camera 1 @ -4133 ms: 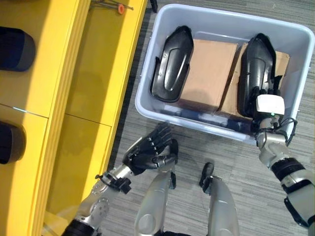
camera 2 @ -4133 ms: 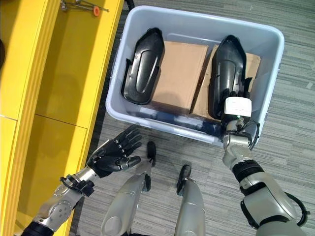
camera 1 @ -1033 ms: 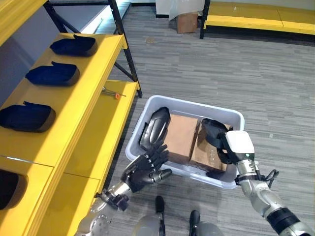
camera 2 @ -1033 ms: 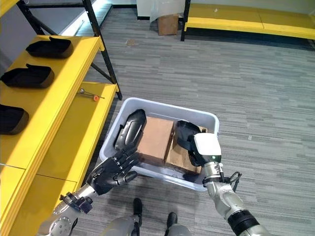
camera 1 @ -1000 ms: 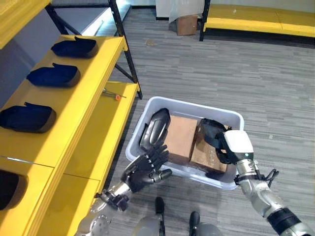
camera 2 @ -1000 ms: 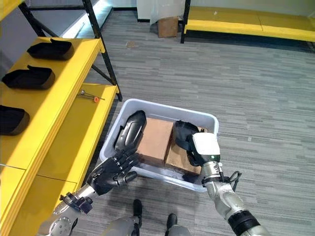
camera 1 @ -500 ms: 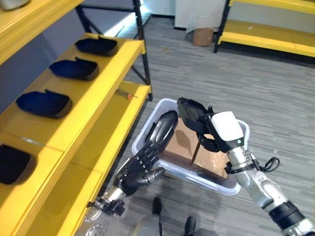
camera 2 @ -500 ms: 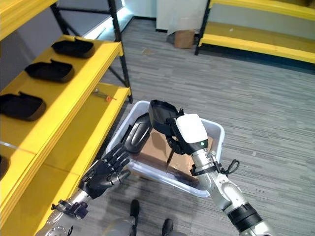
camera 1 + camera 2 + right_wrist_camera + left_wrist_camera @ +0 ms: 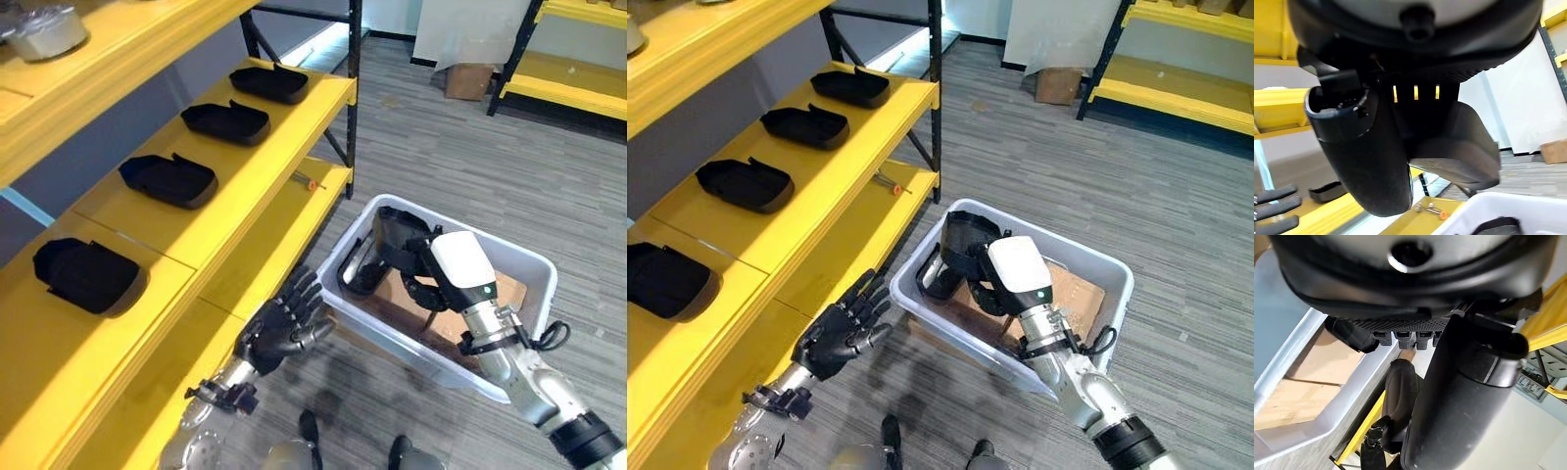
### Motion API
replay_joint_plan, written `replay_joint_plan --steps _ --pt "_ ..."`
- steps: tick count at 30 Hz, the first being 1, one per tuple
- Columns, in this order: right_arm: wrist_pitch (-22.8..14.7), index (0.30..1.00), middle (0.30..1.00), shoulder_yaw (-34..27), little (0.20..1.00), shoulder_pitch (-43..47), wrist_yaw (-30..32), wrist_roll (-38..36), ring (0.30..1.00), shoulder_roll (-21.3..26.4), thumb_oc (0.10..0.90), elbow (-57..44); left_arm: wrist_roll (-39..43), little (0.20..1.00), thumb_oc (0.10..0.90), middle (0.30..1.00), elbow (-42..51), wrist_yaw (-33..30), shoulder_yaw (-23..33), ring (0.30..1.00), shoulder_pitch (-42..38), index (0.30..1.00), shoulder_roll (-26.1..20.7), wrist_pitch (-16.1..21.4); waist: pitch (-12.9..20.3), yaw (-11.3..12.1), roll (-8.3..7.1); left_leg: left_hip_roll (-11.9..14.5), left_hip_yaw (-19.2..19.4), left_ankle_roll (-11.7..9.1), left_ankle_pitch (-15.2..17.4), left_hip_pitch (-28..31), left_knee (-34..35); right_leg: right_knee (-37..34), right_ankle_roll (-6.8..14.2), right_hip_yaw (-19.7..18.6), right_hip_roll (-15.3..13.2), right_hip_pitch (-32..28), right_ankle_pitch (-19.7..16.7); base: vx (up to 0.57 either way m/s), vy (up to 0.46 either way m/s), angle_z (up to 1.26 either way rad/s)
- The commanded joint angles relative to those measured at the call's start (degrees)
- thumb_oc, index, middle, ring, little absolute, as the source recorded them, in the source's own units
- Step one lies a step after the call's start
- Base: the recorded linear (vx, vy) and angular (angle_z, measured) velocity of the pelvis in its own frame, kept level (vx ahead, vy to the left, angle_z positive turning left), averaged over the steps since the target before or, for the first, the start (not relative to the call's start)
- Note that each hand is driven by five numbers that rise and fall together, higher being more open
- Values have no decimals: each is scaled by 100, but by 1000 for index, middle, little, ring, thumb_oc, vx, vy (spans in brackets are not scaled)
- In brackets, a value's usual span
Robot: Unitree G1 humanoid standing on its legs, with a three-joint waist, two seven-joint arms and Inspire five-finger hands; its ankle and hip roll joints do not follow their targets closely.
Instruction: Move parts from the plastic box to the shelf.
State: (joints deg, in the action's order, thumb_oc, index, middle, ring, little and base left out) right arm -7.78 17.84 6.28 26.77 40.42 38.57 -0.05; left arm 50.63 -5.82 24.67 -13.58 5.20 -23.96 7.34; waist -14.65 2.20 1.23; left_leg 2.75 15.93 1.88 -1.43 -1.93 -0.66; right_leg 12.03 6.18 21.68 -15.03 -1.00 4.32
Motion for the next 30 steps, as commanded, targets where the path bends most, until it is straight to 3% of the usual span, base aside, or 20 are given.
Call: replay_joint_plan --steps 1,5,9,10,12,14,16,17,20,23,25,26,30 --pt "-268 300 300 -278 300 714 925 -148 300 53 400 -819 58 1000 900 1000 737 153 190 1000 5 1000 -177 534 497 -22 -118 365 -5 -317 317 536 3 -475 -152 -223 489 -80 -92 -48 243 67" --pt "-268 300 300 -508 300 344 1227 -155 300 -124 400 -1147 -241 1000 900 1000 943 244 258 1000 162 1000 -342 531 502 41 -115 162 85 -107 416 597 91 -465 71 -133 241 -108 -226 -84 343 22" --pt "-164 300 300 -570 300 279 1423 -39 300 -197 400 -1247 -397 1000 900 1000 1011 285 221 1000 172 1000 -402 539 488 52 -107 82 62 -16 436 595 124 -333 84 -199 207 -62 -209 -53 85 19" --pt "-82 300 300 -603 300 263 1547 -20 300 -221 400 -1243 -463 1000 900 1000 1023 289 192 1000 155 1000 -438 559 482 26 -106 22 -50 36 436 592 154 -227 93 -383 255 7 -223 -74 42 23" --pt "38 300 300 -741 300 175 1830 -23 300 -205 400 -1331 -408 1000 900 1000 1107 328 66 1000 0 1000 -563 395 471 -139 -80 -141 -501 129 432 546 197 11 -50 -1081 804 82 94 -114 36 58" --pt "-67 300 300 -853 300 136 1884 -83 300 -150 400 -1435 -383 1000 900 1000 1212 284 53 1000 -51 1000 -617 273 523 -165 -84 -260 -701 135 400 482 246 80 -201 -1243 1160 75 226 -83 2 155" --pt "-176 300 300 -882 300 145 1921 -115 300 -112 400 -1450 -368 1000 900 1000 1265 212 51 1000 -60 1000 -611 244 534 -181 -78 -311 -798 131 379 468 276 111 -271 -1330 1308 86 303 -111 -29 52" --pt "-426 300 300 -910 300 194 1986 -171 300 -42 400 -1475 -266 1000 900 1000 1327 120 56 1000 -58 1000 -634 116 515 -171 -82 -416 -941 113 394 380 191 -66 -359 -1376 1399 87 324 -182 -76 27" --pt "-472 300 300 -829 300 303 2005 -351 300 4 400 -1491 -131 1000 900 1000 1262 123 16 1000 -73 1000 -554 -57 503 -101 -105 -488 -1039 97 388 293 147 -349 -388 -1363 1398 28 217 -129 -104 21" --pt "-469 300 300 -661 300 611 1981 -458 300 51 400 -1430 -385 1000 900 1000 1293 129 -157 1000 -4 1000 -554 107 460 -25 -85 -557 -1162 66 378 185 44 -603 -427 -1421 1432 5 82 -133 -86 12" --pt "-344 300 300 -581 300 715 1931 -450 300 98 400 -1468 -285 1000 900 1000 1333 68 -186 1000 -39 1000 -549 64 414 -79 -80 -525 -790 32 516 104 -272 -714 -434 -1249 1339 -25 26 -155 -24 16" --pt "-141 300 300 -617 300 661 1903 -407 300 93 400 -1504 -301 1000 900 1000 1343 182 -250 1000 -138 1000 -540 -37 391 -216 -122 -279 -89 -73 626 -14 -708 -816 -426 -941 1188 -126 -34 -119 -10 49" --pt "-328 300 300 -631 300 626 1899 -262 300 61 400 -1365 -196 1000 900 1000 1340 86 -441 1000 -229 1000 -518 19 389 -382 -143 120 227 -169 774 41 -974 -779 -416 -752 1009 -138 -42 -80 85 89"
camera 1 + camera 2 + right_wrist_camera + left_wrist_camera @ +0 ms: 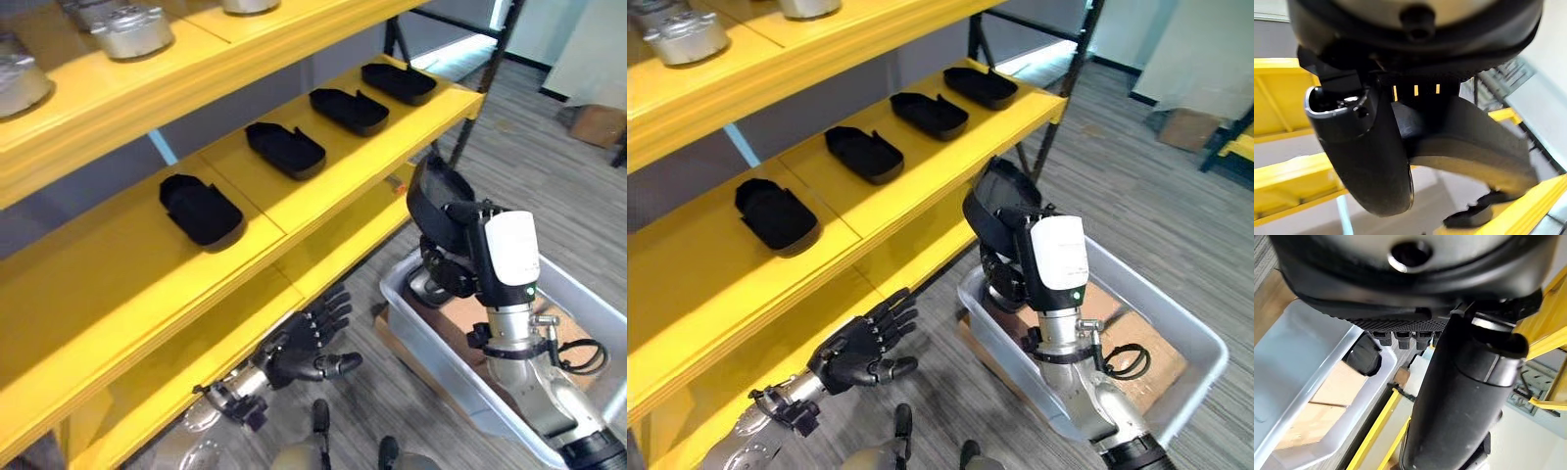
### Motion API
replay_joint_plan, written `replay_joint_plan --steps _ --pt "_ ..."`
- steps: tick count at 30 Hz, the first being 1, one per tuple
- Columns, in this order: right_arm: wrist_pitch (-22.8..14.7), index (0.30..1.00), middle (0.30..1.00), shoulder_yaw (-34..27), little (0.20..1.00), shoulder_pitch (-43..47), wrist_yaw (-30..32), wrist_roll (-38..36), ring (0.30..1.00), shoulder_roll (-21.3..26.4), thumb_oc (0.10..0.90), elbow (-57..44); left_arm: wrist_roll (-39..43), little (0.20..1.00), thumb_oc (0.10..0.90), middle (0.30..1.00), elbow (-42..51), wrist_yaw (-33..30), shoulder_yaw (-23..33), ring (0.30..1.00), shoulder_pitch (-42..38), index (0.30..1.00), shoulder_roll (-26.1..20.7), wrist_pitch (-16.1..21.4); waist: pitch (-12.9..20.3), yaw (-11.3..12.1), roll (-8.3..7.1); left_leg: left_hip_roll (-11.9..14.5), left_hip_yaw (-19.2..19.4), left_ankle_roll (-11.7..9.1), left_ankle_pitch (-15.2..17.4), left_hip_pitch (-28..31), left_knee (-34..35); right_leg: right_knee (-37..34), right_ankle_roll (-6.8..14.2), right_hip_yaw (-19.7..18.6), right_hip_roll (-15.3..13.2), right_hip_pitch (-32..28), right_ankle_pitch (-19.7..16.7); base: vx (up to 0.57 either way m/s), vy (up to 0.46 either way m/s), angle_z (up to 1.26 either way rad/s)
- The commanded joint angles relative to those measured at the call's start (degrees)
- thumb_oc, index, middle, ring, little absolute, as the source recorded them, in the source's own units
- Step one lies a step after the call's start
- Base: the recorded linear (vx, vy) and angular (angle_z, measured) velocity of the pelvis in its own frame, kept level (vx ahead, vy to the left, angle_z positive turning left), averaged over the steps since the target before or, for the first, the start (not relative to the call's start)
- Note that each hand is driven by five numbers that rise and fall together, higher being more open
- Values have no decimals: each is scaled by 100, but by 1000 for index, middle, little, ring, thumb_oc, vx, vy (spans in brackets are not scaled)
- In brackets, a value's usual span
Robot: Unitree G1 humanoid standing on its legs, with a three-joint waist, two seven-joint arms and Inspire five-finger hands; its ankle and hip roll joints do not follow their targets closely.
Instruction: Move parts from the plastic box to the shelf.
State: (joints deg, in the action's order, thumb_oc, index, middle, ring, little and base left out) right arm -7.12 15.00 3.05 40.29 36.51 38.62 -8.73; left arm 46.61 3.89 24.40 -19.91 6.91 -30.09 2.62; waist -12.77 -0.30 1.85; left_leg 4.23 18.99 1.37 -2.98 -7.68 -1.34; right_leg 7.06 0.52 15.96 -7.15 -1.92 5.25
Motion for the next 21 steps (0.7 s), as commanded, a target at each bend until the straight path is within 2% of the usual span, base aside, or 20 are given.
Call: replay_joint_plan --steps 1,2,3,5,6,8,9,13,15,17,21 --pt "-428 300 300 -309 300 988 486 134 300 87 400 -549 224 1000 900 1000 418 -19 131 1000 -411 1000 123 599 219 -167 -204 142 -139 -165 889 714 -832 -238 134 -207 171 -7 -122 -47 193 54" --pt "-442 300 300 -299 300 979 483 130 300 107 400 -571 249 1000 900 1000 439 -50 126 1000 -409 1000 140 603 231 -180 -197 230 -157 -202 823 765 -778 -232 127 -216 158 -10 -108 -21 310 27" --pt "-510 300 300 -294 300 964 500 60 300 176 400 -620 321 1000 900 1000 476 -119 115 1000 -378 1000 174 658 293 -215 -169 532 -243 -373 494 892 -553 -239 115 -267 123 -37 -73 1 229 13" --pt "-545 300 300 -316 300 948 510 37 300 198 400 -639 309 1000 900 1000 483 -120 126 1000 -362 1000 180 664 324 -228 -160 674 -260 -448 287 887 -495 -261 105 -281 111 -32 -84 -2 197 5" --pt "-644 300 300 -355 300 937 568 -8 300 246 400 -647 280 1000 900 1000 470 -115 127 1000 -324 1000 179 735 328 -237 -142 862 -387 -548 71 907 -528 -254 110 -342 69 -44 -69 -7 152 -4" --pt "-734 300 300 -382 300 954 572 -60 300 289 400 -656 269 1000 900 1000 451 -136 125 1000 -309 1000 187 801 349 -245 -130 919 -463 -582 -2 926 -534 -285 116 -384 35 -12 -115 -27 257 -2" --pt "-862 300 300 -356 300 961 602 -58 300 316 400 -718 192 1000 900 1000 465 -290 146 1000 -318 1000 201 866 368 -221 -80 859 -620 -610 -4 988 -424 -359 168 -468 -27 15 -190 -45 402 -5" --pt "-959 300 300 -331 300 1007 532 -95 300 262 400 -825 208 1000 900 1000 385 -405 153 1000 -331 1000 228 949 405 -199 -32 662 -579 -578 221 1091 -183 -544 321 -419 -204 -55 -374 -43 354 -19" --pt "-1036 300 300 -288 300 1035 462 -75 300 183 400 -831 254 1000 900 1000 362 -457 156 1000 -251 1000 151 1005 446 -120 -8 434 -562 -506 392 1213 103 -688 523 -312 -388 -111 -570 -66 430 9" --pt "-1050 300 300 -273 300 1021 449 -54 300 163 400 -855 265 1000 900 1000 339 -438 167 1000 -225 1000 128 1035 456 -99 -8 385 -563 -480 398 1249 173 -729 576 -272 -432 -139 -607 -36 232 32" --pt "-1011 300 300 -282 300 873 450 89 300 64 400 -1071 306 1000 900 1000 321 -251 270 1000 -91 1000 28 1070 480 48 -42 199 -582 -326 419 1328 403 -816 821 -105 -656 -197 -763 -47 260 20"
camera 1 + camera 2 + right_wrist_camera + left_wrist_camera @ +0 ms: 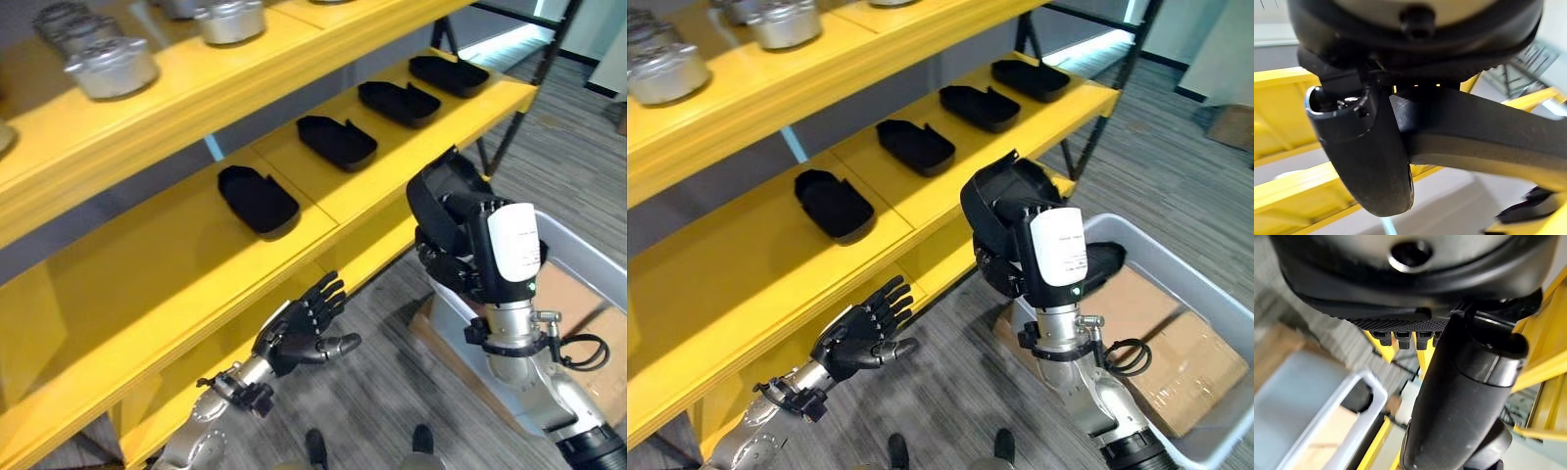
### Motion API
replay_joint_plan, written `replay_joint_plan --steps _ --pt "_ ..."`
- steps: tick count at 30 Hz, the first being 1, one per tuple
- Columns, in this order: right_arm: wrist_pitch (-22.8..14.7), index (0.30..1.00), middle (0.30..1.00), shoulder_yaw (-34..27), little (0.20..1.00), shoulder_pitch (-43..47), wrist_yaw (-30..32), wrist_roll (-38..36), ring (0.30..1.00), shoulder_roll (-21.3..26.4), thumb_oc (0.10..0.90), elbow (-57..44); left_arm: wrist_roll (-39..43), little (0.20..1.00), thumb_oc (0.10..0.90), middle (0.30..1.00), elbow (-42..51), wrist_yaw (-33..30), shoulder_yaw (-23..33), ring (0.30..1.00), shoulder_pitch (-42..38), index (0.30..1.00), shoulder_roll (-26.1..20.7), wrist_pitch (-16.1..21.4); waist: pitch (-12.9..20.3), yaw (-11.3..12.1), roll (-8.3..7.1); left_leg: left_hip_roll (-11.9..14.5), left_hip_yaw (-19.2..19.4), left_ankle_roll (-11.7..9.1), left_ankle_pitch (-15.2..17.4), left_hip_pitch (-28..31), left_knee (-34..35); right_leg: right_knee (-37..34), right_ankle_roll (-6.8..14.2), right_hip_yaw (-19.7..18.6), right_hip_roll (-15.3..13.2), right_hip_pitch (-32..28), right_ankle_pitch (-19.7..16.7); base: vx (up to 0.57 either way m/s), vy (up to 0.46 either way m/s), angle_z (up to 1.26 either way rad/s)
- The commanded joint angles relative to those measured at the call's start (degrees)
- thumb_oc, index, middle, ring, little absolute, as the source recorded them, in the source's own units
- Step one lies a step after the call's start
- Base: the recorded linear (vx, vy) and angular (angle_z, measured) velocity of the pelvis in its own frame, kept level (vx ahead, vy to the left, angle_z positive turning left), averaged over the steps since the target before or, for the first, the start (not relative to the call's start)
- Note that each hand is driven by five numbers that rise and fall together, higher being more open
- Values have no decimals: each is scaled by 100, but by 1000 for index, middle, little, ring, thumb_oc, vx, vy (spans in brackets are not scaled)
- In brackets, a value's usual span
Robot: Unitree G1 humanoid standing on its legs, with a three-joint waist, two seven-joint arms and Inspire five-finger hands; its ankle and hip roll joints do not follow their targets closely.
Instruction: Move parts from the plastic box to the shelf.
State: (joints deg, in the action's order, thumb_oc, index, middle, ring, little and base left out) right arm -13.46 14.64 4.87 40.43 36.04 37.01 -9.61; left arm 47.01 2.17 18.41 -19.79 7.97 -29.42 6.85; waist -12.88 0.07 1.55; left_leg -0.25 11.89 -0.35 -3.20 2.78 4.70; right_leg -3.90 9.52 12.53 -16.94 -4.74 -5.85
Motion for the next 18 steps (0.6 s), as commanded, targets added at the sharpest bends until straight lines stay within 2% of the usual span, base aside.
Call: replay_joint_plan --steps 1,3,4,6,7,8,10,11,12,13,15,16,18 --pt "-369 300 300 -233 300 630 486 192 300 184 400 -1067 266 1000 900 1000 482 446 278 1000 -156 1000 -48 648 490 62 -41 553 98 -78 446 276 -149 283 10 281 214 92 284 -57 280 37" --pt "-364 300 300 -237 300 575 565 211 300 135 400 -1137 343 1000 900 1000 445 574 281 1000 -150 1000 -52 630 464 102 -63 450 65 6 495 242 -163 360 44 278 93 140 228 -75 336 37" --pt "-360 300 300 -216 300 547 619 278 300 75 400 -1170 240 1000 900 1000 406 750 267 1000 -165 1000 -72 604 427 132 -76 308 -8 123 572 191 -197 571 30 229 3 232 237 -70 343 34" --pt "-331 300 300 -194 300 566 612 399 300 28 400 -1165 242 1000 900 1000 373 808 204 1000 -156 1000 -102 604 399 157 -67 173 -42 260 642 149 -235 896 -38 172 -20 266 372 -33 266 37" --pt "-330 300 300 -193 300 566 613 400 300 28 400 -1165 243 1000 900 1000 372 810 204 1000 -156 1000 -101 605 400 156 -68 170 -43 261 643 146 -237 907 -38 171 -24 272 378 -9 223 46" --pt "-308 300 300 -163 300 492 609 426 300 29 400 -1234 324 1000 900 1000 301 908 186 1000 -159 1000 -70 601 387 126 -72 79 -132 370 685 128 -261 1154 -73 2 27 362 385 3 150 47" --pt "-333 300 300 -170 300 400 589 501 300 -3 400 -1328 295 1000 900 1000 289 997 173 1000 -164 1000 -64 595 368 63 -78 27 -216 453 728 111 -285 1487 -112 -238 242 503 499 13 155 48" --pt "-406 300 300 -126 300 371 533 622 300 -14 400 -1404 295 1000 900 1000 323 1010 141 1000 -205 1000 -85 597 342 4 -96 -25 -278 517 765 131 -286 1713 -151 -395 592 622 669 30 108 54" --pt "-423 300 300 -118 300 376 504 626 300 -9 400 -1419 304 1000 900 1000 336 995 138 1000 -208 1000 -95 601 338 -1 -98 -28 -277 520 773 145 -280 1746 -155 -395 651 633 715 70 122 58" --pt "-497 300 300 -18 300 481 373 622 300 52 400 -1429 363 1000 900 1000 416 885 141 1000 -241 1000 -121 567 334 8 -114 -49 -260 514 779 197 -243 1736 -222 -340 950 646 914 67 59 38" --pt "-548 300 300 73 300 595 287 599 300 137 400 -1448 363 1000 900 1000 439 808 109 1000 -294 1000 -102 530 332 -12 -149 -89 -298 480 781 218 -232 1501 -381 -412 1264 543 1064 85 29 19" --pt "-557 300 300 94 300 609 238 588 300 207 400 -1495 319 1000 900 1000 457 760 52 1000 -336 1000 -74 518 346 -55 -193 -151 -384 470 790 198 -252 1246 -471 -606 1464 484 1050 79 2 13" --pt "-642 300 300 69 300 551 283 658 300 317 400 -1508 243 1000 900 1000 480 699 -78 1000 -439 1000 -19 518 370 -175 -216 -264 -599 483 815 96 -341 987 -558 -1136 1693 515 952 31 8 35"
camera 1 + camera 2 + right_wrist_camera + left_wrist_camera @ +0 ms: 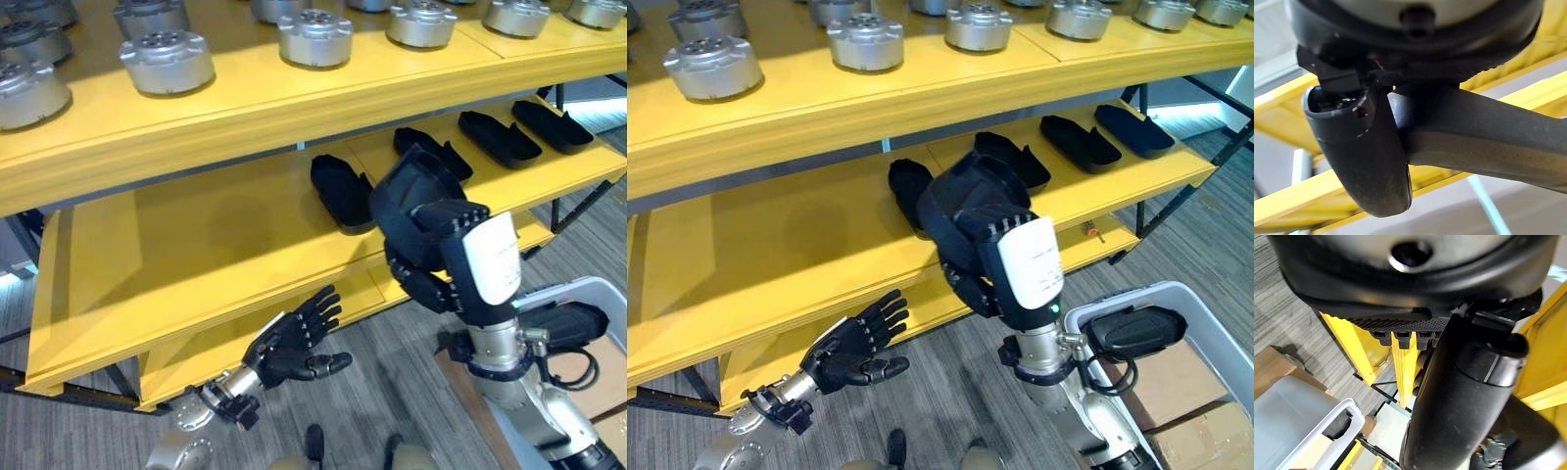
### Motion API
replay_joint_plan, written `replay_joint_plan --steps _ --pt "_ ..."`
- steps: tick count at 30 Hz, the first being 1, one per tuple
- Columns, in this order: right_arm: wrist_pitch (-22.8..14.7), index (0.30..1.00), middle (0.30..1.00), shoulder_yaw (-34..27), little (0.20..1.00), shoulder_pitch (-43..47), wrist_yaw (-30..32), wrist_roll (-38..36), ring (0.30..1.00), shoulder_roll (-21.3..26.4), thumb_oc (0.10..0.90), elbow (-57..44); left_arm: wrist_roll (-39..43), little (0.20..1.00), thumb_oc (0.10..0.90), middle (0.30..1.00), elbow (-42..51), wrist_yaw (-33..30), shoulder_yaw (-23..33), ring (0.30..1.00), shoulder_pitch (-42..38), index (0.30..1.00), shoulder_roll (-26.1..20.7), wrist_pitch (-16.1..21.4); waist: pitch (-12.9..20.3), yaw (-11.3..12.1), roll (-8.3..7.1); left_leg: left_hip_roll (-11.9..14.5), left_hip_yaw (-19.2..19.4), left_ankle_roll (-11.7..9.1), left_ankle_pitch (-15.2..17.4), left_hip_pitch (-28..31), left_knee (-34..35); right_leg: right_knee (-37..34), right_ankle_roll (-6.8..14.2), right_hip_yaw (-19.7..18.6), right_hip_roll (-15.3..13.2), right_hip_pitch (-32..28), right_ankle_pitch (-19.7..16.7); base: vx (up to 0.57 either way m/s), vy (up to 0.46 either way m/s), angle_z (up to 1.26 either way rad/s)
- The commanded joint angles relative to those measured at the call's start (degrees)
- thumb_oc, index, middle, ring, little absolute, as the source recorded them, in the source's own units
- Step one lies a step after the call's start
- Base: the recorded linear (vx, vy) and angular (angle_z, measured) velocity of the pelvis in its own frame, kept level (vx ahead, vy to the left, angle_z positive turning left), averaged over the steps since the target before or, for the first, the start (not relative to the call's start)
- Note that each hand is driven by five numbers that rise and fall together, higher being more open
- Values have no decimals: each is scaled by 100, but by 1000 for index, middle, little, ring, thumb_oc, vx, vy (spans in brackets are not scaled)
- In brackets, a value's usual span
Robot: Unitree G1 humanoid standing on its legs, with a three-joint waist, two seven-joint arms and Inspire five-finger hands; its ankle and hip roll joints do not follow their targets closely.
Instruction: Move parts from the plastic box to the shelf.
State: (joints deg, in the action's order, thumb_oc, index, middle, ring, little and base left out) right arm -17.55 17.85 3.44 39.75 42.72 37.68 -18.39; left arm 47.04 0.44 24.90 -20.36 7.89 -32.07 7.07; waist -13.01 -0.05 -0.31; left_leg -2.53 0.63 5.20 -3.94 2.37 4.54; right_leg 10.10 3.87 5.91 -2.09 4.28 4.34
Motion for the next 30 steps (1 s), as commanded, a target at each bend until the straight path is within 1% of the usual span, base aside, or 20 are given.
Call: replay_joint_plan --steps 1,2,6,7,8,9,11,13,14,15,16,17,18,19,20,21,23,26,28,30 --pt "-271 300 300 -272 300 685 380 2 300 289 400 -621 248 1000 900 1000 650 42 -65 1000 -471 1000 243 525 387 -204 -30 -70 469 -63 899 80 -362 -448 -16 -628 256 -363 -88 -26 3 79" --pt "-400 300 300 -307 300 660 471 57 300 347 400 -584 323 1000 900 1000 622 96 -93 1000 -545 1000 245 565 395 -249 -30 -122 410 -55 911 -36 -436 -513 -45 -790 309 -322 -142 -27 -1 64" --pt "-448 300 300 -315 300 651 478 68 300 349 400 -569 330 1000 900 1000 611 109 -89 1000 -546 1000 250 586 397 -253 -32 -132 403 -56 912 -59 -454 -527 -49 -803 316 -320 -154 40 -26 13" --pt "-511 300 300 -225 300 730 462 19 300 365 400 -470 155 1000 900 1000 749 -20 -62 1000 -487 1000 223 504 449 -224 -32 -203 490 -52 1151 -60 -855 -712 -32 -829 187 -516 -206 195 -102 5" --pt "-496 300 300 -199 300 735 482 35 300 358 400 -477 32 1000 900 1000 754 37 -62 1000 -480 1000 213 378 457 -232 -32 -202 525 -54 1194 -54 -909 -716 -33 -818 182 -531 -199 244 -133 19" --pt "-487 300 300 -174 300 780 577 39 300 391 400 -451 -80 1000 900 1000 745 86 -113 1000 -472 1000 119 407 471 -234 -44 -236 620 -79 1326 -96 -1215 -724 -52 -768 132 -575 -209 92 -46 31" --pt "-427 300 300 -147 300 903 649 71 300 453 400 -434 69 1000 900 1000 779 14 -140 1000 -571 1000 35 426 454 -265 -66 -272 851 -65 1589 -202 -1799 -643 -78 -666 45 -556 -169 51 -21 29" --pt "-293 300 300 -111 300 1049 632 122 300 485 400 -423 40 1000 900 1000 757 -49 -169 1000 -740 1000 45 427 427 -283 -72 -197 1026 -132 1598 -372 -2268 -571 -121 -549 -24 -538 -142 0 6 26" --pt "-218 300 300 -89 300 1146 597 134 300 487 400 -405 25 1000 900 1000 741 -119 -214 1000 -850 1000 64 447 400 -295 -76 -74 1072 -204 1519 -497 -2524 -516 -148 -476 -52 -527 -122 56 156 33" --pt "-175 300 300 -16 300 1443 359 214 300 402 400 -271 168 1000 900 1000 748 -182 -327 1000 -1048 1000 188 387 355 -353 -48 495 1170 -413 1219 -532 -2477 -354 -178 -344 -130 -523 -39 133 312 103" --pt "-285 300 300 4 300 1474 221 190 300 394 400 -279 124 1000 900 1000 770 -263 -351 1000 -1042 1000 226 409 379 -379 -5 679 1107 -458 1081 -341 -1939 -325 -150 -338 -174 -537 -6 149 337 112" --pt "-308 300 300 -3 300 1466 200 186 300 404 400 -289 116 1000 900 1000 778 -278 -351 1000 -1038 1000 229 413 380 -384 2 734 1090 -485 1007 -307 -1812 -330 -144 -343 -182 -552 -1 213 529 105" --pt "-490 300 300 -96 300 1378 90 121 300 630 400 -377 138 1000 900 1000 804 -368 -321 1000 -997 1000 254 451 404 -400 54 1316 937 -804 209 -372 -1041 -402 -106 -423 -306 -705 57 175 474 42" --pt "-515 300 300 -148 300 1351 87 84 300 733 400 -389 137 1000 900 1000 782 -343 -312 1000 -996 1000 271 466 387 -412 54 1427 945 -855 92 -427 -964 -405 -94 -404 -386 -779 90 179 505 47" --pt "-523 300 300 -180 300 1336 91 64 300 783 400 -393 140 1000 900 1000 769 -315 -302 1000 -998 1000 275 468 384 -418 54 1469 972 -866 71 -467 -957 -404 -82 -385 -438 -806 99 108 329 46" --pt "-521 300 300 -284 300 1304 75 -8 300 884 400 -380 190 1000 900 1000 754 -230 -282 1000 -1002 1000 223 465 403 -451 81 1448 1134 -839 206 -410 -872 -395 -40 -278 -549 -853 135 119 363 22" --pt "-543 300 300 -384 300 1133 146 12 300 923 400 -366 182 1000 900 1000 776 -165 -251 1000 -963 1000 160 462 408 -447 122 1371 1113 -870 255 -336 -749 -375 39 -164 -664 -877 136 132 370 -1" --pt "-610 300 300 -587 300 754 239 97 300 794 400 -411 -63 1000 900 1000 849 78 -206 1000 -905 1000 -55 613 436 -464 214 1099 1189 -791 341 -50 -454 -413 248 -23 -885 -823 -31 137 388 -10" --pt "-556 300 300 -586 300 640 199 196 300 716 400 -459 54 1000 900 1000 970 26 -87 1000 -846 1000 -160 679 448 -429 253 954 1188 -716 406 47 -399 -435 355 26 -1001 -792 -122 116 304 9" --pt "-437 300 300 -551 300 559 130 269 300 646 400 -468 32 1000 900 1000 1026 -170 64 1000 -791 1000 -253 754 483 -360 265 787 1159 -584 507 117 -373 -374 431 67 -1098 -764 -133 106 252 26"
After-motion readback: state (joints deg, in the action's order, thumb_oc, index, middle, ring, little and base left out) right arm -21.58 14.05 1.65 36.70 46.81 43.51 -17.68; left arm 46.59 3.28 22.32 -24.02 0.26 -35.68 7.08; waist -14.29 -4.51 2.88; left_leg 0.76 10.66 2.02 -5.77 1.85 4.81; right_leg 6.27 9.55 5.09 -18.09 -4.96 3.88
